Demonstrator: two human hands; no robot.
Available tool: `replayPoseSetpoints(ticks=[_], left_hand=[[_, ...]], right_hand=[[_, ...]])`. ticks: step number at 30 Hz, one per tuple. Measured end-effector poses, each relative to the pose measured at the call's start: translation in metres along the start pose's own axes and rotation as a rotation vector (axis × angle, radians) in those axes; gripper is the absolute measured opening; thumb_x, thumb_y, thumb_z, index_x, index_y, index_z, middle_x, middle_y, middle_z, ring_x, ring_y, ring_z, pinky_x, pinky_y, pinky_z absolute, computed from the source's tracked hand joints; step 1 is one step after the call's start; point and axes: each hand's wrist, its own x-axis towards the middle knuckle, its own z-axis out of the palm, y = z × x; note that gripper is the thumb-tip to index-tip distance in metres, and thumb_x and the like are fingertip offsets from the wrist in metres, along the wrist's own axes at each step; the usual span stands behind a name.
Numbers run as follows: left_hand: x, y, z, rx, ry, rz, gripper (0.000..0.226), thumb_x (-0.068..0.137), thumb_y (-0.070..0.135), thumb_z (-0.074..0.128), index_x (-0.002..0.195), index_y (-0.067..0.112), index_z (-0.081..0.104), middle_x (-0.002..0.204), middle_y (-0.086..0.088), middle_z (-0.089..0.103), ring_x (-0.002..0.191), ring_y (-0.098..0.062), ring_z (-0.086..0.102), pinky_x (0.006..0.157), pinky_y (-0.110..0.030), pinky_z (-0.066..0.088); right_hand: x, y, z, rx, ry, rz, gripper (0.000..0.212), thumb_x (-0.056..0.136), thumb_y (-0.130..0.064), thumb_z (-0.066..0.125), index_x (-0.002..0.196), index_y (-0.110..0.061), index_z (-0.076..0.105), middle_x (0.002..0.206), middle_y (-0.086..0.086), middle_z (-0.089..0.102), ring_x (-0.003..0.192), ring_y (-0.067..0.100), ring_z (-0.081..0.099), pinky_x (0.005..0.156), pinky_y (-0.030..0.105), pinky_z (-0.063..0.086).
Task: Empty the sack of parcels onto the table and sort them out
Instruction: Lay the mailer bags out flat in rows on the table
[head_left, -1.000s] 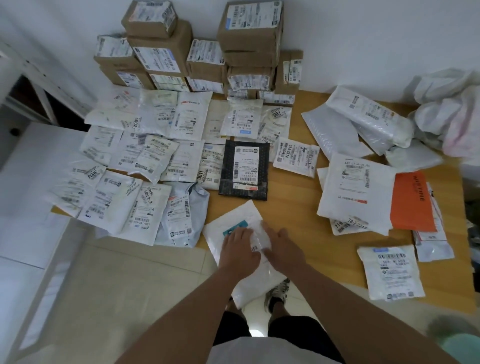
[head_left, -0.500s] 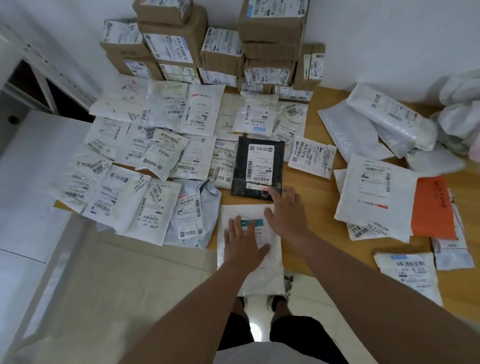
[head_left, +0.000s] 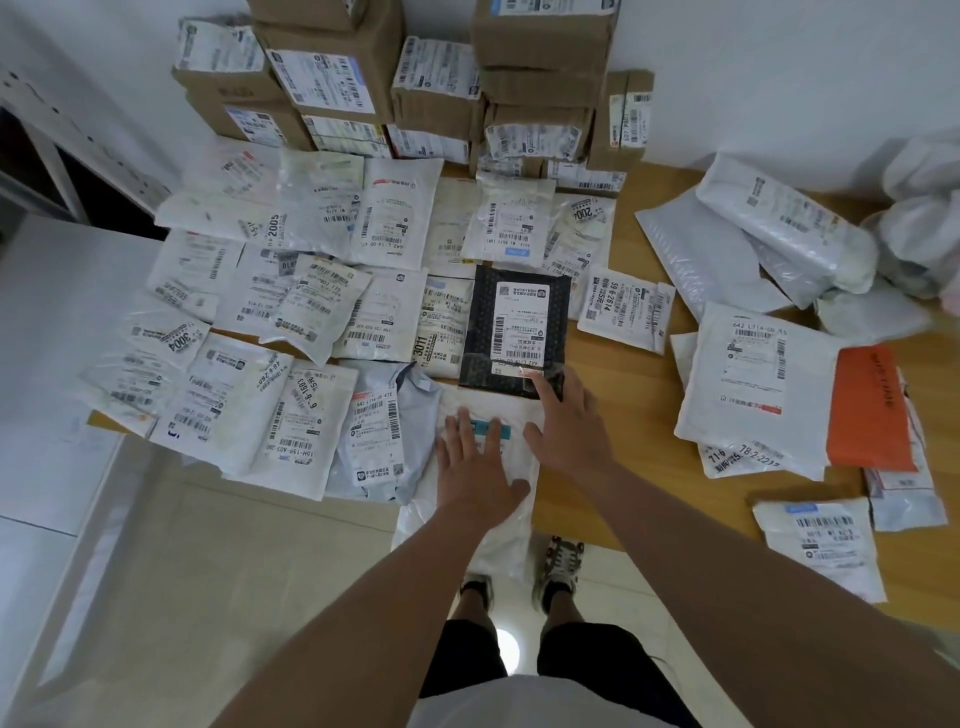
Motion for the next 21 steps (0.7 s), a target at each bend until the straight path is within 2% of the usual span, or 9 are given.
replayPoseSetpoints(ticks=[3, 6, 9, 11, 13, 15, 17, 19, 21], left_hand=[[0.0, 0.002, -0.001, -0.021, 0.014, -0.012, 0.093, 0.087, 0.059, 0.05, 0.155, 0.023, -0.003, 0.159, -0.019, -0.019, 0.147, -0.037, -0.018, 0.12, -0.05, -0.002], [-0.003, 0.008, -0.007, -0.061, 0.103, -0.017, 0.082, 0.088, 0.05, 0.05, 0.153, 0.019, 0.011, 0.161, -0.016, -0.002, 0.149, -0.035, -0.004, 0.121, -0.046, 0.004], [-0.007, 0.02, -0.018, -0.098, 0.186, 0.03, 0.07, 0.086, 0.04, 0.051, 0.147, 0.017, 0.025, 0.156, -0.012, 0.016, 0.145, -0.03, 0.012, 0.119, -0.044, 0.014], [-0.006, 0.03, -0.023, -0.126, 0.19, 0.076, 0.065, 0.085, 0.036, 0.052, 0.144, 0.017, 0.031, 0.153, -0.011, 0.023, 0.141, -0.028, 0.02, 0.116, -0.043, 0.019], [-0.003, 0.047, -0.03, -0.15, 0.171, 0.141, 0.059, 0.087, 0.033, 0.051, 0.141, 0.015, 0.036, 0.148, -0.009, 0.029, 0.135, -0.027, 0.027, 0.111, -0.041, 0.026], [0.002, 0.069, -0.036, -0.193, 0.104, 0.2, 0.051, 0.09, 0.031, 0.049, 0.138, 0.015, 0.039, 0.142, -0.007, 0.036, 0.128, -0.024, 0.035, 0.105, -0.038, 0.033], [0.007, 0.092, -0.039, -0.272, 0.0, 0.242, 0.049, 0.092, 0.03, 0.049, 0.139, 0.017, 0.04, 0.142, -0.004, 0.038, 0.126, -0.024, 0.039, 0.104, -0.038, 0.036], [0.012, 0.119, -0.041, -0.36, -0.08, 0.262, 0.051, 0.094, 0.031, 0.05, 0.142, 0.018, 0.038, 0.146, -0.004, 0.037, 0.129, -0.023, 0.04, 0.105, -0.039, 0.038], [0.017, 0.149, -0.045, -0.466, -0.153, 0.27, 0.054, 0.096, 0.029, 0.051, 0.146, 0.015, 0.035, 0.151, -0.004, 0.034, 0.134, -0.023, 0.038, 0.107, -0.036, 0.035]], right_hand=[[-0.005, 0.003, -0.004, 0.011, 0.043, 0.005, 0.07, 0.094, -0.036, 0.052, 0.154, -0.029, 0.017, 0.162, 0.012, 0.005, 0.146, 0.04, 0.012, 0.112, 0.053, 0.032], [-0.015, 0.016, -0.011, 0.003, 0.232, 0.034, 0.061, 0.092, -0.033, 0.056, 0.148, -0.02, 0.034, 0.156, 0.014, 0.025, 0.142, 0.039, 0.024, 0.111, 0.052, 0.029], [-0.02, 0.045, -0.027, 0.056, 0.46, 0.22, 0.056, 0.088, -0.031, 0.059, 0.137, -0.009, 0.045, 0.146, 0.019, 0.039, 0.137, 0.041, 0.032, 0.107, 0.057, 0.033], [-0.022, 0.072, -0.042, 0.141, 0.592, 0.368, 0.058, 0.085, -0.032, 0.058, 0.135, -0.006, 0.045, 0.143, 0.02, 0.04, 0.135, 0.042, 0.033, 0.104, 0.06, 0.033], [-0.025, 0.102, -0.06, 0.213, 0.657, 0.526, 0.066, 0.082, -0.033, 0.063, 0.138, -0.008, 0.039, 0.146, 0.019, 0.035, 0.137, 0.041, 0.028, 0.108, 0.06, 0.027], [-0.028, 0.134, -0.076, 0.262, 0.625, 0.68, 0.08, 0.083, -0.042, 0.068, 0.145, -0.009, 0.029, 0.152, 0.02, 0.027, 0.141, 0.04, 0.022, 0.113, 0.057, 0.021], [-0.032, 0.159, -0.088, 0.302, 0.503, 0.779, 0.096, 0.081, -0.057, 0.067, 0.15, -0.011, 0.018, 0.154, 0.02, 0.025, 0.142, 0.04, 0.022, 0.115, 0.055, 0.02], [-0.036, 0.176, -0.095, 0.305, 0.378, 0.805, 0.107, 0.077, -0.066, 0.067, 0.152, -0.011, 0.014, 0.15, 0.02, 0.031, 0.139, 0.04, 0.029, 0.113, 0.054, 0.025], [-0.039, 0.185, -0.094, 0.294, 0.334, 0.804, 0.112, 0.074, -0.067, 0.07, 0.152, -0.01, 0.012, 0.147, 0.02, 0.034, 0.136, 0.039, 0.033, 0.11, 0.052, 0.029]])
